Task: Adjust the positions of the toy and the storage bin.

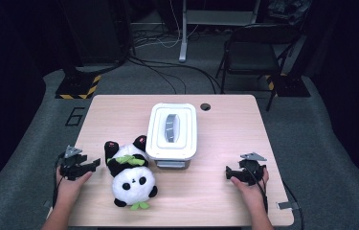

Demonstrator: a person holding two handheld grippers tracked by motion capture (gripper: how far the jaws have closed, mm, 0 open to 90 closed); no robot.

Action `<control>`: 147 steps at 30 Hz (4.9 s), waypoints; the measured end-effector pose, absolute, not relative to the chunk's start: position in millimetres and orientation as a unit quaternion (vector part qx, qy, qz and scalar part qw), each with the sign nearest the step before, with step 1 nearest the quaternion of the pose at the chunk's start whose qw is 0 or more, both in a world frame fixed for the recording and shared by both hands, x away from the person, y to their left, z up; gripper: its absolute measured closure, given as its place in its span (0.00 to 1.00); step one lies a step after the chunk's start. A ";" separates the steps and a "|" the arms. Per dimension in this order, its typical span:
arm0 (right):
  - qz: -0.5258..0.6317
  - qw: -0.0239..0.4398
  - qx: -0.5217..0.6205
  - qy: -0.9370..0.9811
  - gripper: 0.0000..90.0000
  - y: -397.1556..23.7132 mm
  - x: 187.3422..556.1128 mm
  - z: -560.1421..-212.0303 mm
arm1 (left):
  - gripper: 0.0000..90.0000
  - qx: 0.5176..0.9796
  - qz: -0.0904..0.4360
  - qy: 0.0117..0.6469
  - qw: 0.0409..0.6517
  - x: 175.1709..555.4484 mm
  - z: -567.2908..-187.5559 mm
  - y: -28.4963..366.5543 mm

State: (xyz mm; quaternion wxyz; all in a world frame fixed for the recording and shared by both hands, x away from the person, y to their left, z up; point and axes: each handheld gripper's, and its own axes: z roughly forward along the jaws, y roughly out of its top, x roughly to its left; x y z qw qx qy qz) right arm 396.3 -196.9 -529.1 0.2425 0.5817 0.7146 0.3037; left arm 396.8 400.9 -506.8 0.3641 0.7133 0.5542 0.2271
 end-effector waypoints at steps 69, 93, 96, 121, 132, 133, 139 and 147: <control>0.307 0.242 0.575 0.719 0.00 -197.0 397.4 -529.4 | 0.51 0.801 0.169 0.369 0.440 392.6 -415.1 296.2; 0.306 0.240 0.575 0.720 0.00 -196.3 397.0 -529.1 | 0.54 0.813 0.140 0.345 0.448 386.4 -424.6 295.3; 0.306 0.240 0.575 0.720 0.00 -196.3 397.0 -529.1 | 0.54 0.816 0.140 0.339 0.447 385.4 -425.0 293.6; 0.306 0.240 0.575 0.720 0.00 -196.2 397.0 -529.1 | 0.55 0.838 0.142 0.306 0.429 385.9 -443.4 293.3; 0.306 0.240 0.575 0.720 0.00 -196.3 397.0 -529.1 | 0.60 0.837 0.144 0.310 0.427 386.3 -452.1 292.9; 0.306 0.240 0.575 0.720 0.00 -196.3 397.0 -529.1 | 0.61 0.838 0.145 0.309 0.427 385.8 -452.3 293.0; 0.307 0.240 0.574 0.720 0.00 -196.2 397.0 -529.1 | 0.77 0.831 0.162 0.308 0.434 380.5 -449.0 291.7; 0.307 0.240 0.574 0.721 0.00 -196.1 397.1 -529.1 | 0.88 0.810 0.164 0.320 0.463 379.3 -441.1 300.1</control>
